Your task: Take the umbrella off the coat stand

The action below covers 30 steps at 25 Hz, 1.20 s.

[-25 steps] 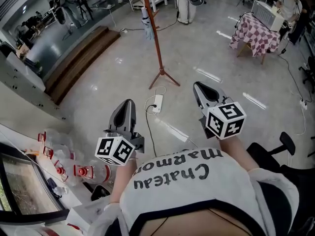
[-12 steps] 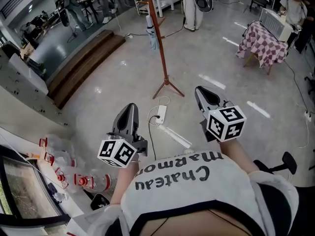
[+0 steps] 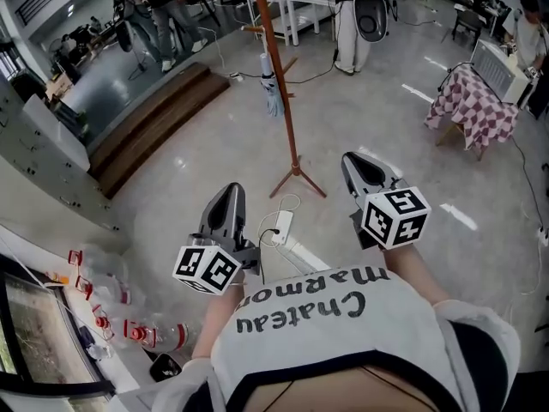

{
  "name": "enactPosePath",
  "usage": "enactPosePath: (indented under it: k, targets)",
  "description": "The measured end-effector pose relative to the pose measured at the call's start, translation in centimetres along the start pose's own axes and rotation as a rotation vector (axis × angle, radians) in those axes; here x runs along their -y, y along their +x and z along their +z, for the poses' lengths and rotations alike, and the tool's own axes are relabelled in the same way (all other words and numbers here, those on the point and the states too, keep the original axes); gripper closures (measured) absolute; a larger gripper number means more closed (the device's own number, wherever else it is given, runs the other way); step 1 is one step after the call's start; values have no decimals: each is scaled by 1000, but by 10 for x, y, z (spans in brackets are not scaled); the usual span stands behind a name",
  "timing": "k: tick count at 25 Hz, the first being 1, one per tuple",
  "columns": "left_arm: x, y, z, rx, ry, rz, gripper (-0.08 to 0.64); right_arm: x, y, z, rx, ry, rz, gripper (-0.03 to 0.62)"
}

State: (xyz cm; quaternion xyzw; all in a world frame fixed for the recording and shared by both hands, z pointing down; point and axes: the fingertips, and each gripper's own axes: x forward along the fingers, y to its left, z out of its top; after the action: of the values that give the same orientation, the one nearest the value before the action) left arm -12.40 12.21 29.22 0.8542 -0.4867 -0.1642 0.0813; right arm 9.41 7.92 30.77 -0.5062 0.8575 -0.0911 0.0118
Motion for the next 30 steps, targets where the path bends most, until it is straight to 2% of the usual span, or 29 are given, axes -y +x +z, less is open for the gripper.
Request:
enactPosePath:
  k: [4, 10, 30]
  targets:
    - [0, 35, -2, 23, 11, -1, 538, 24, 20, 11, 9, -10, 26, 557]
    - [5, 65, -21, 9, 10, -5, 538, 55, 36, 5, -7, 1, 38, 557]
    - [-11, 79, -59, -39, -44, 63, 538, 81, 58, -42, -111, 41, 57, 557]
